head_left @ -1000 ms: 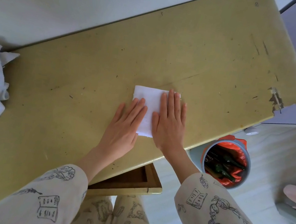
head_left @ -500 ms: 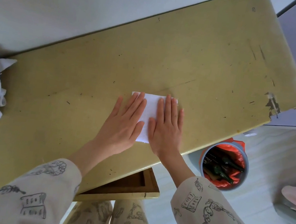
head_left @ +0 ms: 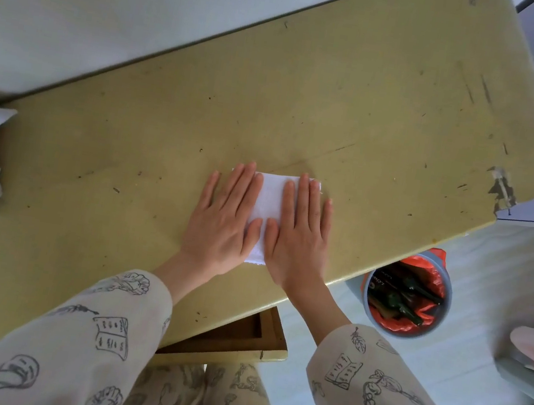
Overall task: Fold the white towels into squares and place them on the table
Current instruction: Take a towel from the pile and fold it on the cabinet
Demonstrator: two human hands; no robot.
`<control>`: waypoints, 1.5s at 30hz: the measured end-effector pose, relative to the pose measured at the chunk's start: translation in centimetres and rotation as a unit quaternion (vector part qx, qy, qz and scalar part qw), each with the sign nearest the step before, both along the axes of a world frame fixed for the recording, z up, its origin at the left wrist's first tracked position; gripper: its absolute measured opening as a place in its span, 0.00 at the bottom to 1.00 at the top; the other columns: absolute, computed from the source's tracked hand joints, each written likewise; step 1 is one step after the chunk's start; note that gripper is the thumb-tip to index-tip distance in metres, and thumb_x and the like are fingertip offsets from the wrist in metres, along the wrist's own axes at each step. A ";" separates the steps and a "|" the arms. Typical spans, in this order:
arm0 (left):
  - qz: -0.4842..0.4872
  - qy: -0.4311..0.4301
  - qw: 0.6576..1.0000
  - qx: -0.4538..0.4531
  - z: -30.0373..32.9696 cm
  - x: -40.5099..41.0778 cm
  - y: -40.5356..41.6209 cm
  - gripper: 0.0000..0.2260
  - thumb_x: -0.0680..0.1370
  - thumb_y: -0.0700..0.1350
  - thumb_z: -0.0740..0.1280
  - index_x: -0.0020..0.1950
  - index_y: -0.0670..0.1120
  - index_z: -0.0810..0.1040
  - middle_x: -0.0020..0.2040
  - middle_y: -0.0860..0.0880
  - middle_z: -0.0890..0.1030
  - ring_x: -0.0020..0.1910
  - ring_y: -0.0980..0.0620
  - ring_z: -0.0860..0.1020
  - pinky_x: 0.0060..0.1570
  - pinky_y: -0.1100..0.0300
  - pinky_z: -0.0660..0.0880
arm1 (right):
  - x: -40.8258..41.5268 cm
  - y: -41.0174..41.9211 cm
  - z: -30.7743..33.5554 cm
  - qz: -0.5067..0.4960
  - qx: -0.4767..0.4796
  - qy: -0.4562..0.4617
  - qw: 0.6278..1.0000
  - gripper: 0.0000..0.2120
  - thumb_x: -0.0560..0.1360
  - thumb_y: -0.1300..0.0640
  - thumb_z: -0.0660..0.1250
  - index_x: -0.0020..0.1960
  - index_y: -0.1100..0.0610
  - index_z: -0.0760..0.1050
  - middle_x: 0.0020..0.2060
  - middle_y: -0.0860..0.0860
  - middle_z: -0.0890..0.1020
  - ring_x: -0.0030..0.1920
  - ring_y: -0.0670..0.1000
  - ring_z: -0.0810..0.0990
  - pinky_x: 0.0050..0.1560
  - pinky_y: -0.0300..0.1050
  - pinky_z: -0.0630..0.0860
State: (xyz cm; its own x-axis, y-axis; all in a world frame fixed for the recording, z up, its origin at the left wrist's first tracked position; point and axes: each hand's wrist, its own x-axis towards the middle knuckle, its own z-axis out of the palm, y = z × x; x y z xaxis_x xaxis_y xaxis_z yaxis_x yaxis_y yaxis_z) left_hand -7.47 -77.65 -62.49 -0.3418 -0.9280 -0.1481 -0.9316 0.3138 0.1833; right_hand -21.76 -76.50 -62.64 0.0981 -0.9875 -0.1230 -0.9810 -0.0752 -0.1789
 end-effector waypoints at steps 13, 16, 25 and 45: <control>-0.014 0.003 0.998 0.053 1.2 0.3 -0.6 0.27 0.79 0.53 0.47 0.75 0.40 0.54 0.75 0.42 0.57 0.75 0.47 0.55 0.72 0.45 0.52 | -0.5 -0.5 2.2 0.012 0.060 -0.030 0.998 0.28 0.78 0.50 0.45 0.74 0.63 0.55 0.74 0.59 0.60 0.75 0.54 0.54 0.74 0.55 0.54; -0.022 0.046 0.995 0.083 2.3 0.7 -0.6 0.27 0.79 0.53 0.43 0.74 0.40 0.56 0.75 0.43 0.58 0.75 0.46 0.56 0.72 0.46 0.53 | -0.9 -0.9 4.0 -0.064 0.041 -0.169 0.983 0.24 0.80 0.56 0.53 0.74 0.62 0.57 0.74 0.58 0.59 0.74 0.55 0.58 0.72 0.47 0.54; -0.021 0.046 0.994 0.092 2.7 3.3 3.8 0.22 0.79 0.46 0.48 0.72 0.43 0.61 0.72 0.44 0.67 0.70 0.42 0.66 0.67 0.45 0.64 | 1.7 -2.1 5.4 -0.290 0.170 -0.172 0.926 0.22 0.75 0.50 0.66 0.64 0.60 0.65 0.61 0.54 0.71 0.61 0.55 0.69 0.61 0.49 0.66; 0.240 0.220 0.922 0.208 8.5 8.2 8.5 0.20 0.81 0.41 0.55 0.73 0.45 0.60 0.74 0.48 0.61 0.74 0.51 0.58 0.70 0.58 0.56 | 4.3 0.9 10.4 -0.134 0.287 -0.269 0.909 0.13 0.77 0.51 0.62 0.54 0.60 0.76 0.44 0.50 0.77 0.44 0.48 0.73 0.44 0.41 0.66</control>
